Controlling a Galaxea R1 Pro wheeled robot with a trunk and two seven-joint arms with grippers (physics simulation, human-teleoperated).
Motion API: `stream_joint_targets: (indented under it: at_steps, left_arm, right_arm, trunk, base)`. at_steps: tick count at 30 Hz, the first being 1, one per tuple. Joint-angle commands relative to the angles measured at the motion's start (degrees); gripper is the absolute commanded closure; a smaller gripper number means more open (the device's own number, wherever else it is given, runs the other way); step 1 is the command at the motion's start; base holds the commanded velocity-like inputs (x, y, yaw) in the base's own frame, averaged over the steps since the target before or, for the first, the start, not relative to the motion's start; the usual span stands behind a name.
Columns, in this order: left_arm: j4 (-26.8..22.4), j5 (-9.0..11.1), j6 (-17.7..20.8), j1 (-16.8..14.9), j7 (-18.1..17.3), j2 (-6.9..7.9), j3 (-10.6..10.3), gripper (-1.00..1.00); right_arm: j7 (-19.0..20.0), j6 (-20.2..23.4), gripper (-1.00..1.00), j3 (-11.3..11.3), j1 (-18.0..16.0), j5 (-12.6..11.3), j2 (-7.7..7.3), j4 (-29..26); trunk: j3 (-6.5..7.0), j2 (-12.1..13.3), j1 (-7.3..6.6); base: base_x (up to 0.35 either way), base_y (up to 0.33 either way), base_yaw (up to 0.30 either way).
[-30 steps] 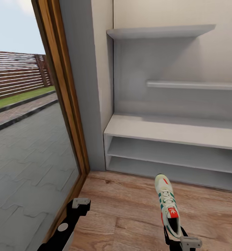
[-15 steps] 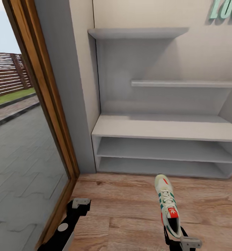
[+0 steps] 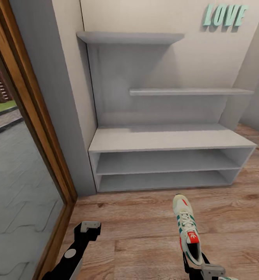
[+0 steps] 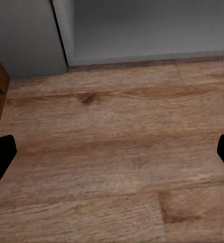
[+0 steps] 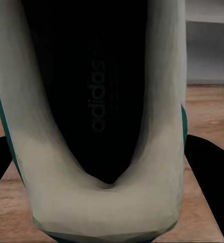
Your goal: Pick up the two gym shoes and the two sandals from the corridor floor and place them onto the hallstand (shoe rack) in the corridor, making sure they are on the rack and not on the floor. Arrange them so the two gym shoes are next to each other and the two sandals are next to each other.
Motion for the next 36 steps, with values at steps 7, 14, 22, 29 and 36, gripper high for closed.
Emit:
stream_joint_targets:
  at_steps: [7, 14, 22, 29, 36]
  left_arm:
    - [-0.02, 0.1, -0.18, -0.03, 0.35, 0.03, -0.2, -1.0]
    - [-0.02, 0.11, -0.18, -0.03, 0.34, 0.03, -0.2, -1.0]
    - [-0.02, 0.11, -0.18, -0.03, 0.33, 0.03, -0.2, -1.0]
    - [-0.02, 0.09, -0.18, -0.03, 0.33, 0.03, -0.2, -1.0]
    - [-0.02, 0.06, -0.18, -0.03, 0.33, 0.03, -0.2, -1.0]
  right_arm:
    - [-0.02, -0.15, 1.0, 0.14, -0.03, -0.23, -0.01, 0.02]
    - [-0.02, -0.15, 1.0, 0.14, -0.03, -0.23, -0.01, 0.02]
    - [-0.02, -0.15, 1.0, 0.14, -0.03, -0.23, -0.01, 0.02]
    - [-0.02, -0.15, 1.0, 0.14, -0.03, -0.23, -0.01, 0.02]
    - [-0.02, -0.15, 1.0, 0.14, -0.03, -0.23, -0.01, 0.01]
  trunk:
    - [-0.05, -0.02, -0.01]
    - [-0.05, -0.02, -0.01]
    - [-0.05, -0.02, -0.01]
    - [-0.05, -0.02, -0.01]
    - [-0.05, -0.02, -0.01]
  base:
    - [0.028, 0.139, -0.266]
    - [0.004, 0.022, -0.266]
    - [0.0, 0.001, -0.266]
    - [0.0, 0.0, -0.266]
    - [0.0, 0.0, -0.266]
